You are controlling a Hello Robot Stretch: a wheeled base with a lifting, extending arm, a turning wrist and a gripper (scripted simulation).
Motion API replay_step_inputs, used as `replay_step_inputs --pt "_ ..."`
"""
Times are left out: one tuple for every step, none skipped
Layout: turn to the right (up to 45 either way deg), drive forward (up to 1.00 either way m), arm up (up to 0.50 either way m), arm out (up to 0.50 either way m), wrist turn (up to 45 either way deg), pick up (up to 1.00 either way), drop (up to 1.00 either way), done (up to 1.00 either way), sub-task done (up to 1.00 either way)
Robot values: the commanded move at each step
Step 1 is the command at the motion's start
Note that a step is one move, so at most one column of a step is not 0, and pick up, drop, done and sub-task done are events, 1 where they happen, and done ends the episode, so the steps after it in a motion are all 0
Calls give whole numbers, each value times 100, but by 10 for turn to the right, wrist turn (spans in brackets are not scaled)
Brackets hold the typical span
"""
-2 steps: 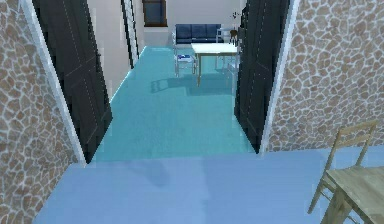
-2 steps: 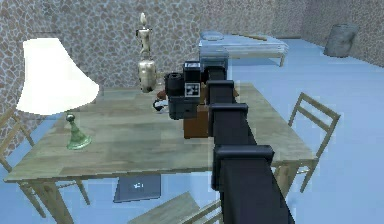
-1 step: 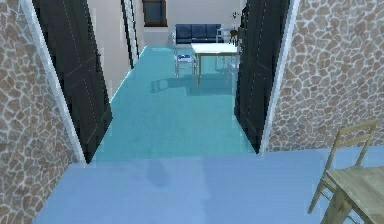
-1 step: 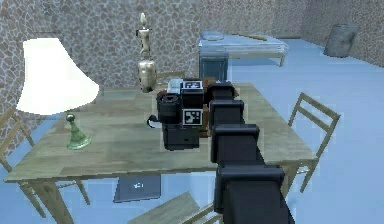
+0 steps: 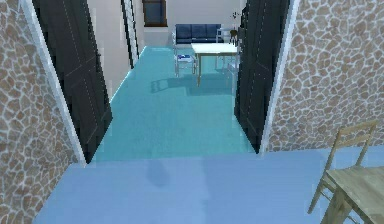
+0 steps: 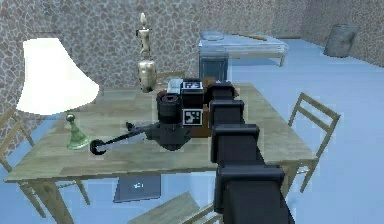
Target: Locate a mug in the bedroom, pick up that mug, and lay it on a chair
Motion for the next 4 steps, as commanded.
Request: replay_step_inputs --pt "0 0 0 0 -450 0 0 0 0" --pt "0 0 0 0 -300 0 0 0 0" --pt "0 0 0 -18 0 0 0 0 0" --pt "0 0 0 24 0 0 0 0 0"
